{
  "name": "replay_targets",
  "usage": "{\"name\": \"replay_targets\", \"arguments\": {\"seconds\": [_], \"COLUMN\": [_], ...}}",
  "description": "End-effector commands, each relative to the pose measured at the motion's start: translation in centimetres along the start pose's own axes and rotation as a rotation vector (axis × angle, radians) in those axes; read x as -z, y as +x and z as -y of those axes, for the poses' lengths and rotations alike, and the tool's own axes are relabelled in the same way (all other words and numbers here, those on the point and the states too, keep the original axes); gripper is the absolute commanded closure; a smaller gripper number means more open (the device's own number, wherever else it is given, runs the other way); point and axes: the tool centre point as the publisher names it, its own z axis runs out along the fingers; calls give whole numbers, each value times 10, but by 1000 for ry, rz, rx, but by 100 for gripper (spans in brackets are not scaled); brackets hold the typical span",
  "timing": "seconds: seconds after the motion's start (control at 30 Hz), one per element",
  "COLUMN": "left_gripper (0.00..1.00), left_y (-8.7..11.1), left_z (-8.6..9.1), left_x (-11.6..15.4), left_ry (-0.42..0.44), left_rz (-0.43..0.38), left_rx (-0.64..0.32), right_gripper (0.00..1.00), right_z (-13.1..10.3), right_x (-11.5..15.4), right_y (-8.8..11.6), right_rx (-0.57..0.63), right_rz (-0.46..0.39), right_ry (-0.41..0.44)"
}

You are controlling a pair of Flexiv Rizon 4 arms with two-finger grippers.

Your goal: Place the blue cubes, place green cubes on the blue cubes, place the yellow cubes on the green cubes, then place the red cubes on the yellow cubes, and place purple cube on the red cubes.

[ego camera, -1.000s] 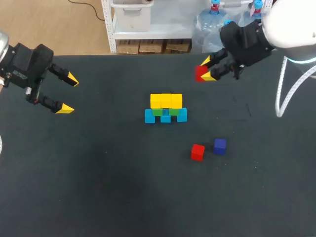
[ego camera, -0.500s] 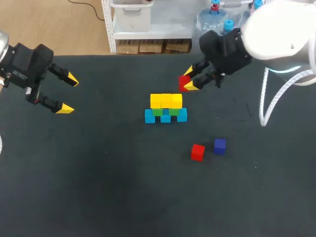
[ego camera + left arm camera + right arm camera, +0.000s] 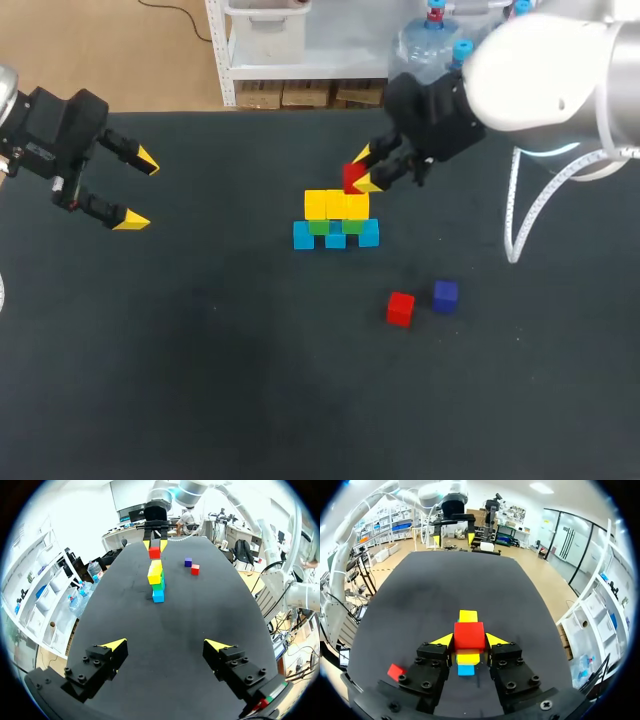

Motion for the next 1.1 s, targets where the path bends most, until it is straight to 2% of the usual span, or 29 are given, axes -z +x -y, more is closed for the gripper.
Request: {"name": "replay_targets", "arguments": {"seconds": [0.03, 1.1], "left_gripper": [0, 0], "left_y": [1, 1], "left_z": [1, 1], "left_x": [0, 0], "left_ry": [-4, -4], "left_rz": [4, 4], "left_rx": [-4, -4], "right_gripper": [100, 100], "right_z": [-1, -2], "right_x": [-5, -14], "right_y": [0, 4], "right_rx": [-3, -14], "right_rz": [-1, -23], "right_ry": [-5, -22]}}
